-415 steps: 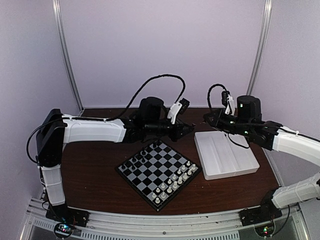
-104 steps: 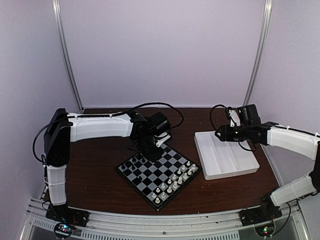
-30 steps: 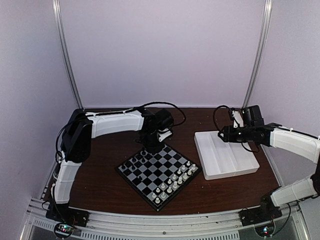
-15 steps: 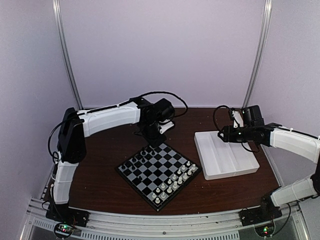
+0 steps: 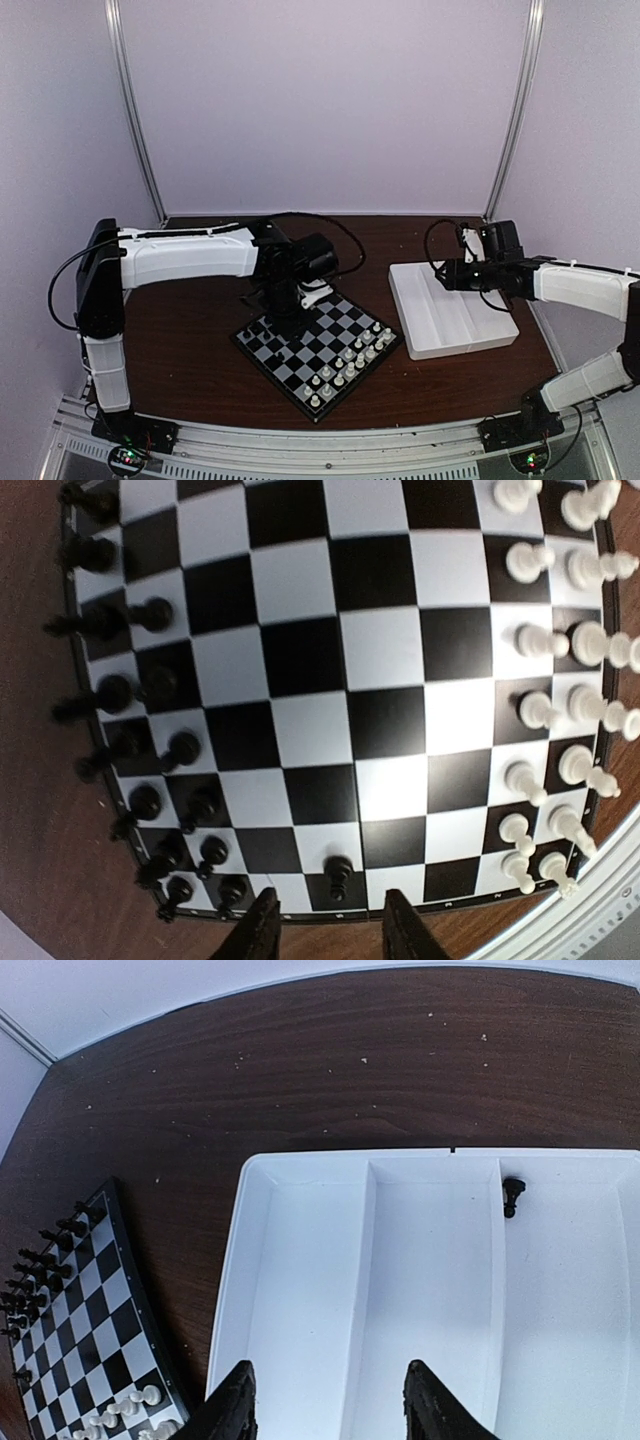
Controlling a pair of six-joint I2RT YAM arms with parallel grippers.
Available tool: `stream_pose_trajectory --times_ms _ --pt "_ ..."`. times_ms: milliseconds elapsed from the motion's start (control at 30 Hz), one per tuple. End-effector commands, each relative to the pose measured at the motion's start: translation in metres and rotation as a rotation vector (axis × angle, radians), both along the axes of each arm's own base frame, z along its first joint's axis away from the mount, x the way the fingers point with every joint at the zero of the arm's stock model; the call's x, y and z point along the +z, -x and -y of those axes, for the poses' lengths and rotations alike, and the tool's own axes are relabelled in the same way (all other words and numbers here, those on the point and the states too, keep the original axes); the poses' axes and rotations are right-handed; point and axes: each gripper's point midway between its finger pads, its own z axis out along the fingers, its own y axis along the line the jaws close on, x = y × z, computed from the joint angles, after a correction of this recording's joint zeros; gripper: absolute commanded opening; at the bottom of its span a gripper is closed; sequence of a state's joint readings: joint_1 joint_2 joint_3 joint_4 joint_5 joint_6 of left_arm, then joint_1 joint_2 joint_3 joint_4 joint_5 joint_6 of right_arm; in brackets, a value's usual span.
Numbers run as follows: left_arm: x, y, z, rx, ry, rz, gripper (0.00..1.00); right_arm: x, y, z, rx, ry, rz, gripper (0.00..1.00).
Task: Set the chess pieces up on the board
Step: Pick up the chess piece from the chessboard.
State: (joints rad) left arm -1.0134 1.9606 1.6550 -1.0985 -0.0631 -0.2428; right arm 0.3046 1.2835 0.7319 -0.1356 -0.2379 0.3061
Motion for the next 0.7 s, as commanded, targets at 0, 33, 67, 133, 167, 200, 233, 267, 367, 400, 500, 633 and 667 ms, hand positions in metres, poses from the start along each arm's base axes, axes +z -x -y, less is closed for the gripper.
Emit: stream_pose_trajectory --times_ms 0,33,67,133,167,200,233,267,367,400,500,633,667 --pt "-0.002 0.022 -0.010 0.037 -0.021 -0.012 0.37 -0.007 -0.009 0.011 -0.031 0.052 0.059 0.50" --pt "-0.002 0.023 -0.013 0.042 -0.026 -0.009 0.37 -0.007 -0.009 0.013 -0.038 0.054 0.065 0.50" --pt "-0.003 0.024 -0.016 0.048 -0.034 -0.009 0.37 -0.009 -0.008 0.014 -0.043 0.053 0.070 0.50" --pt "-0.005 0.025 -0.020 0.053 -0.044 -0.010 0.37 -0.009 -0.007 0.015 -0.042 0.050 0.090 0.51" --pt "-0.007 0.027 -0.021 0.056 -0.047 -0.016 0.37 -0.008 -0.007 0.015 -0.043 0.048 0.107 0.51" --pt "-0.009 0.028 -0.022 0.055 -0.047 -0.025 0.37 -0.009 -0.006 0.015 -0.042 0.050 0.113 0.51" --pt "-0.012 0.030 -0.021 0.055 -0.043 -0.035 0.37 -0.010 -0.006 0.015 -0.039 0.050 0.118 0.51" --pt "-0.014 0.032 -0.020 0.056 -0.036 -0.046 0.37 -0.013 -0.005 0.015 -0.036 0.050 0.116 0.52" --pt "-0.018 0.034 -0.019 0.053 -0.028 -0.056 0.37 -0.014 -0.007 0.012 -0.019 0.045 0.126 0.52" --pt "-0.019 0.033 -0.019 0.052 -0.032 -0.053 0.37 -0.013 -0.007 0.011 -0.017 0.047 0.125 0.52" --pt "-0.024 0.032 -0.020 0.049 -0.044 -0.050 0.37 -0.012 -0.008 0.012 -0.020 0.050 0.138 0.53" --pt "-0.030 0.032 -0.023 0.049 -0.065 -0.048 0.37 -0.011 -0.010 0.013 -0.022 0.055 0.144 0.53" --pt "-0.031 0.031 -0.024 0.049 -0.069 -0.042 0.37 -0.011 -0.009 0.013 -0.022 0.055 0.144 0.53"
